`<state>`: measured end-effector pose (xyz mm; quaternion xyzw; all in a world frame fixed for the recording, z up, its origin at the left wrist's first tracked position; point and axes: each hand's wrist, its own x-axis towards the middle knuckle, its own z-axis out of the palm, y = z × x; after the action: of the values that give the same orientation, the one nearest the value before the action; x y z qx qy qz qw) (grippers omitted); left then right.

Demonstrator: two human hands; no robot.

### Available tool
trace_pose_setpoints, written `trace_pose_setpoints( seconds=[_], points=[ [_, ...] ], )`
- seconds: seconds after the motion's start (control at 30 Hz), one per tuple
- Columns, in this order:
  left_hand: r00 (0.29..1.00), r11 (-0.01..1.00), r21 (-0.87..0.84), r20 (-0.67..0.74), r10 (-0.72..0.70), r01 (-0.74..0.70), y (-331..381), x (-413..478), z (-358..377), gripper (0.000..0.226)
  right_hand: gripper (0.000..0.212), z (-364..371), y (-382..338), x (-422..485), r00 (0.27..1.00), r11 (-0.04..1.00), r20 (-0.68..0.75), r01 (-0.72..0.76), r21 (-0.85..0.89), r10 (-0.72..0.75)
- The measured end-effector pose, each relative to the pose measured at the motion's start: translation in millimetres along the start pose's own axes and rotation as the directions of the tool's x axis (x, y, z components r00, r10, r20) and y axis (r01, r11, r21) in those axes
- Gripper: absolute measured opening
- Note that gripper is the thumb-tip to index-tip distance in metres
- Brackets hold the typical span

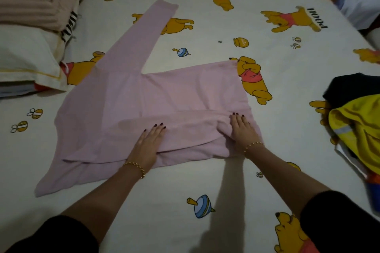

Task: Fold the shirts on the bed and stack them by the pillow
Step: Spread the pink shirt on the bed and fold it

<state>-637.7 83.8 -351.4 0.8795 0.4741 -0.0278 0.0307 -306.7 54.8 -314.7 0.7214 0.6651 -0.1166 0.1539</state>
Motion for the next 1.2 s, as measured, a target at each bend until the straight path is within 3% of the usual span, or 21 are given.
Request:
trace_pose_setpoints(
  seconds=[0.1, 0.27, 0.33, 0.43, 0.57, 0.63, 0.73, 0.83, 0.9, 1.0, 1.1, 1.2],
  points=[
    [1.0, 1.0, 0.006, 0.003, 0.024, -0.024, -6.2, -1.3, -5.4, 0.111, 0.057, -39.5, 13.5, 8.6, 0.994, 0.996, -0.104, 0.034, -0.088, -0.043],
    [0.999, 0.992, 0.125, 0.016, 0.033, -0.035, -7.0, -2.3, -0.4, 0.114, 0.069, -70.3, 25.1, 11.0, 0.95, 0.982, -0.297, 0.042, -0.185, -0.096],
    [0.999, 0.993, 0.115, 0.026, 0.025, -0.027, -9.9, -6.7, 5.7, 0.114, 0.063, -47.5, 24.9, 9.2, 0.97, 0.984, -0.239, 0.003, -0.177, -0.046],
    [1.0, 0.992, 0.124, 0.017, 0.018, -0.02, -16.1, -15.3, 7.6, 0.11, 0.061, -3.6, 24.8, -3.2, 0.998, 0.985, -0.044, -0.05, -0.164, 0.043],
    [0.995, 0.994, 0.098, 0.086, -0.047, 0.038, -29.2, -29.6, -1.8, 0.109, 0.059, 14.2, 14.8, -13.4, 0.999, 0.994, -0.034, -0.043, -0.105, 0.039],
    [0.992, 0.996, 0.059, 0.099, -0.075, 0.069, -36.2, -37.9, -5.7, 0.103, 0.063, 11.0, 5.9, -15.1, 0.999, 0.997, -0.05, 0.015, -0.076, -0.019],
    [0.998, 0.999, -0.011, 0.049, -0.04, 0.041, -44.4, -58.5, -7.2, 0.071, 0.077, 8.7, -10.5, -29.4, 0.962, 0.964, -0.058, 0.267, 0.011, -0.266],
    [0.994, 0.999, 0.005, 0.093, 0.05, -0.051, -49.6, -85.9, -2.4, 0.079, 0.097, 19.1, -21.9, -47.0, 0.906, 0.906, -0.004, 0.423, -0.03, -0.424],
    [0.995, 0.996, 0.05, 0.063, 0.074, -0.077, -56.0, -98.3, -1.1, 0.078, 0.085, 29.9, -22.0, -45.2, 0.92, 0.92, -0.067, 0.379, -0.097, -0.386],
    [0.997, 0.996, 0.083, 0.062, -0.05, 0.045, -67.3, -100.9, -3.0, 0.074, 0.061, 31.9, -15.9, -37.0, 0.956, 0.969, -0.17, 0.221, -0.11, -0.238],
    [0.99, 0.984, 0.127, 0.058, -0.131, 0.123, -72.9, -99.3, 1.8, 0.075, 0.062, 29.6, -5.3, -35.6, 0.986, 0.981, -0.061, 0.143, -0.129, -0.152],
    [0.997, 0.975, 0.209, -0.001, -0.077, 0.075, -76.9, -106.0, 2.9, 0.085, 0.062, 27.5, 0.1, -51.8, 0.984, 0.965, -0.02, 0.167, -0.2, -0.174]
  ],
)
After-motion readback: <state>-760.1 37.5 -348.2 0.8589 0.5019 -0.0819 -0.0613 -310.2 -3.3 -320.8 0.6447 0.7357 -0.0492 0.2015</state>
